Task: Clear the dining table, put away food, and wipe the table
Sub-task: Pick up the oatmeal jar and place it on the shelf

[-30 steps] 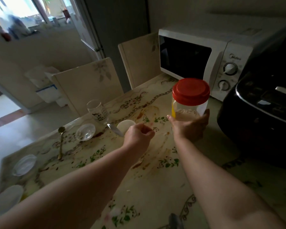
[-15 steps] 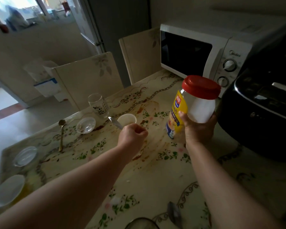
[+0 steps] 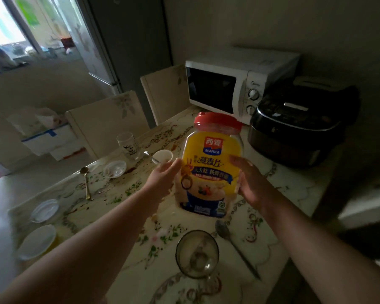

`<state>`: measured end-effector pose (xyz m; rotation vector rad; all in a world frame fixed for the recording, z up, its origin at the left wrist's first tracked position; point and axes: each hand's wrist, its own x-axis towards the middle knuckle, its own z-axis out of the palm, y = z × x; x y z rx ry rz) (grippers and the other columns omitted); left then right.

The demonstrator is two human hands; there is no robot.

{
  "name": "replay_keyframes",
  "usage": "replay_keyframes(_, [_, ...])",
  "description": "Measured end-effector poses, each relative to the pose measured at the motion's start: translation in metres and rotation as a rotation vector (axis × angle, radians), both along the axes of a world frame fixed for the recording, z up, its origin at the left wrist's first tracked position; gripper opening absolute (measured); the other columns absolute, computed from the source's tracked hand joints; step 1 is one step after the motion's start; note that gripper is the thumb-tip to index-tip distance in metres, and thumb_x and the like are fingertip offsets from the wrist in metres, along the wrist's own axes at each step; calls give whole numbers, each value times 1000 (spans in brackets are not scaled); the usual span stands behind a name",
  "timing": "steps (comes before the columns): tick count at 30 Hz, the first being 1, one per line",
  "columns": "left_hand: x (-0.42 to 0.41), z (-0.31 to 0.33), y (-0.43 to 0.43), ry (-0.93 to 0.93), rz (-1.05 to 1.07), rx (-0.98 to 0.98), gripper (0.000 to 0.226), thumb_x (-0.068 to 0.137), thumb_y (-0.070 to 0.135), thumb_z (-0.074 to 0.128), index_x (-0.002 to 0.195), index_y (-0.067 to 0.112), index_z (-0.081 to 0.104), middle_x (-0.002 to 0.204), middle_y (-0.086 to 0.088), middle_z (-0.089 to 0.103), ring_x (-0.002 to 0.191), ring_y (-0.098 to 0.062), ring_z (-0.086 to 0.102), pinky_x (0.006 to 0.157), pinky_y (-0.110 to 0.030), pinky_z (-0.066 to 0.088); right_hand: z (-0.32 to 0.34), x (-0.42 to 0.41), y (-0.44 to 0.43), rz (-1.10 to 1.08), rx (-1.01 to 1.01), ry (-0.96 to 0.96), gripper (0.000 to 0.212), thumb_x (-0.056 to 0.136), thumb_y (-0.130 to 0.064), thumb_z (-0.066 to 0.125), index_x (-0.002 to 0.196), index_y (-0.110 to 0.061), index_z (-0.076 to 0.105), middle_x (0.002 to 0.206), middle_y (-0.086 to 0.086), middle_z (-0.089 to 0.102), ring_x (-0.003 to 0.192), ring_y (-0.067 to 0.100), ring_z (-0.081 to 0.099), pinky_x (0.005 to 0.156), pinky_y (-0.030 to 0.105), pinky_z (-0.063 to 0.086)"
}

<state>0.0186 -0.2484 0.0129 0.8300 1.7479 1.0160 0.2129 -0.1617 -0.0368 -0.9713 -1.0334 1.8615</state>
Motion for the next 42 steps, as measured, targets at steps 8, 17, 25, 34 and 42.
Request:
replay_keyframes(8, [17,15,-115,-131,-198,12,83,64,81,38,123,27,61,121,-6,66,117,-25,57,95,-47,45,40,25,-119,76,99,-15,77,58,-55,78,125,-22,59,121,11,67,114,36,61,102,64,37])
replay_keyframes(17, [80,37,-189,-118,-438,11,70,76,77,34,111,26,66,114,-7,69,109,-25,62,94,-47,50,65,101,-242,-116,135,-43,74,64,-54,75,128,-24,54,119,8,68,111,33,63,100,60,42])
replay_keyframes(25, [190,47,-190,-164,-718,53,75,65,85,39,114,35,65,114,0,71,112,-22,61,100,-51,44,100,210,-313,-433,122,-37,31,80,-37,65,106,-21,60,91,2,75,84,20,70,72,38,53])
replay_keyframes(34, [376,42,-185,-236,-974,46,78,68,83,33,113,28,67,111,-5,72,111,-27,63,98,-49,45,114,358,-373,-818,131,-172,59,66,-47,77,119,-27,61,109,2,72,104,25,65,79,38,49])
replay_keyframes(42, [538,64,-160,-411,-1007,110,69,78,80,38,79,15,61,89,-12,66,72,-20,60,63,-26,42,158,484,-362,-1068,246,-198,71,74,-42,75,136,-22,48,133,3,59,113,23,61,71,35,51])
